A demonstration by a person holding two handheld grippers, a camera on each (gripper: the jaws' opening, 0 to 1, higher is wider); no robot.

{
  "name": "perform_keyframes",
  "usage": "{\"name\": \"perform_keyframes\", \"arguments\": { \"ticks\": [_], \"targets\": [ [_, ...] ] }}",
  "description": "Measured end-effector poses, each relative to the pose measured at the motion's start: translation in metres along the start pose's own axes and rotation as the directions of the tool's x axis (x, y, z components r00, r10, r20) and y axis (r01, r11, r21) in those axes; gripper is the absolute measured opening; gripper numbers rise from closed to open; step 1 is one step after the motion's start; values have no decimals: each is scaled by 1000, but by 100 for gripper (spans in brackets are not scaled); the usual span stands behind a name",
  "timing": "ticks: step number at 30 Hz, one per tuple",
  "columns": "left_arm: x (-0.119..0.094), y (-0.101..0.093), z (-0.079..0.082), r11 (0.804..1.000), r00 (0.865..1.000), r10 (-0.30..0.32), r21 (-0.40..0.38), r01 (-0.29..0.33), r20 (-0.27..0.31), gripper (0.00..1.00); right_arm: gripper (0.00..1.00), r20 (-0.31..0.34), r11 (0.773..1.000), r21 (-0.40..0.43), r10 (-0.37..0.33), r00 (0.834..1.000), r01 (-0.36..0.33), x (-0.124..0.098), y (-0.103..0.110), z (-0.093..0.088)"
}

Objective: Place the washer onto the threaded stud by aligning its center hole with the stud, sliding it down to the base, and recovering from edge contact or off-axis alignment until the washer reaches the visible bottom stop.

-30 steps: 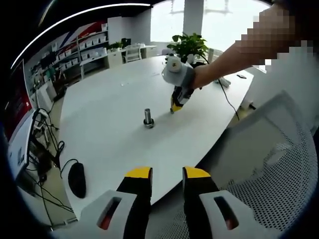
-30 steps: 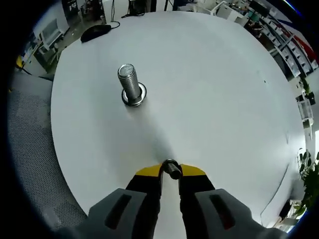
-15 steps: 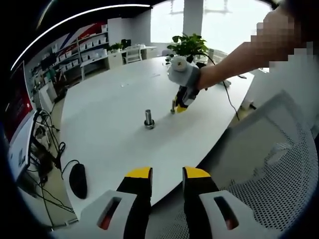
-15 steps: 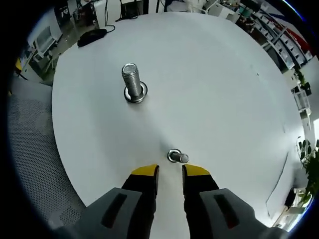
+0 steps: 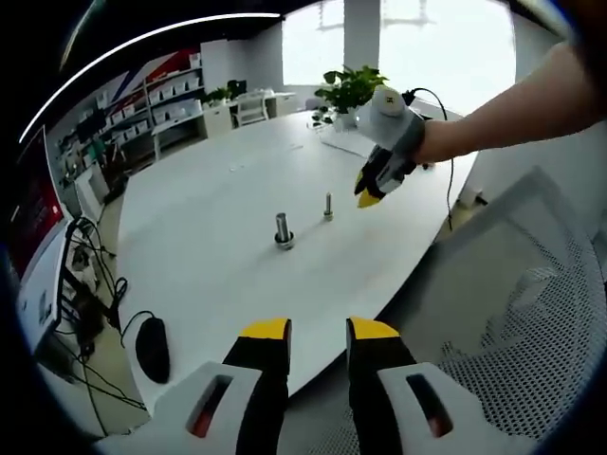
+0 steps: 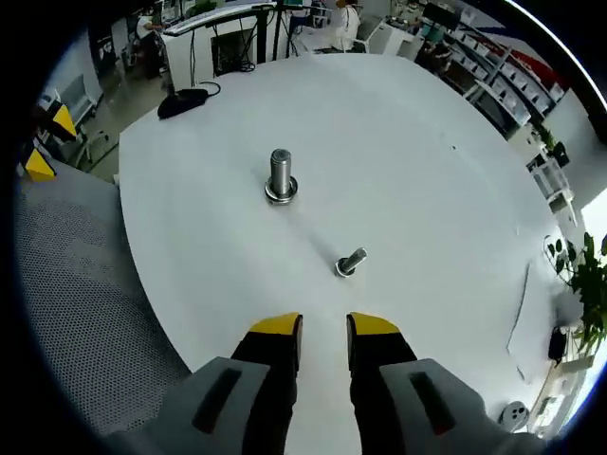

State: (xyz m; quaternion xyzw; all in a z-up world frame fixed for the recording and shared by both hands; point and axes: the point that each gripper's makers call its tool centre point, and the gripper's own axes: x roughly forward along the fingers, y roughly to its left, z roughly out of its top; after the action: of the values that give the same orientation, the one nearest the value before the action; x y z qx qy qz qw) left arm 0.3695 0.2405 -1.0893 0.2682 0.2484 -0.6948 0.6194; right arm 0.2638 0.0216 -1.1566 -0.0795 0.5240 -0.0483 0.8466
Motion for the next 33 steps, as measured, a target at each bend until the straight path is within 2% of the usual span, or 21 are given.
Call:
{"name": "perform_keyframes", "arguments": {
  "ticks": [4,9,14,18,20,23,28,30,32,33],
  "targets": [
    [0,-2,0,1000,1000,-10,7,10,1,21,21,26,1000,23,-20,999,19,-12,5,-1],
    [-3,-2,3,1000,1000,-5,1,5,14,22,24,116,995,97,-38,993,27,-37,14,7],
    [-1,2,5,1000,1000,3,-10,-2,27,22,24,162,989,141,-56,985,33,-52,17,2],
    [-8,-2,6,1000,999,7,-3,-6,33,22,25,189,984,173,-75,979,42,-61,17,-6],
    [-3,3,6,1000,999,11,-14,-10,37,22,26,198,979,201,-78,977,37,-64,18,-8],
    [-2,10,9,996,998,25,-82,-20,61,24,27,233,977,213,-78,969,28,-71,21,-9],
    [1,10,5,998,999,38,-52,-37,33,24,27,281,964,264,-75,957,-2,-85,29,-14],
    [1,14,4,998,999,43,-52,-41,30,24,28,294,962,275,-81,952,-3,-88,25,-19],
    [-1,8,14,994,996,32,-108,-23,83,28,29,304,946,325,-94,948,-10,-91,20,-21],
    [-3,9,16,994,995,36,-106,-26,89,28,29,339,939,343,-106,935,-19,-95,17,-16]
  ]
}}
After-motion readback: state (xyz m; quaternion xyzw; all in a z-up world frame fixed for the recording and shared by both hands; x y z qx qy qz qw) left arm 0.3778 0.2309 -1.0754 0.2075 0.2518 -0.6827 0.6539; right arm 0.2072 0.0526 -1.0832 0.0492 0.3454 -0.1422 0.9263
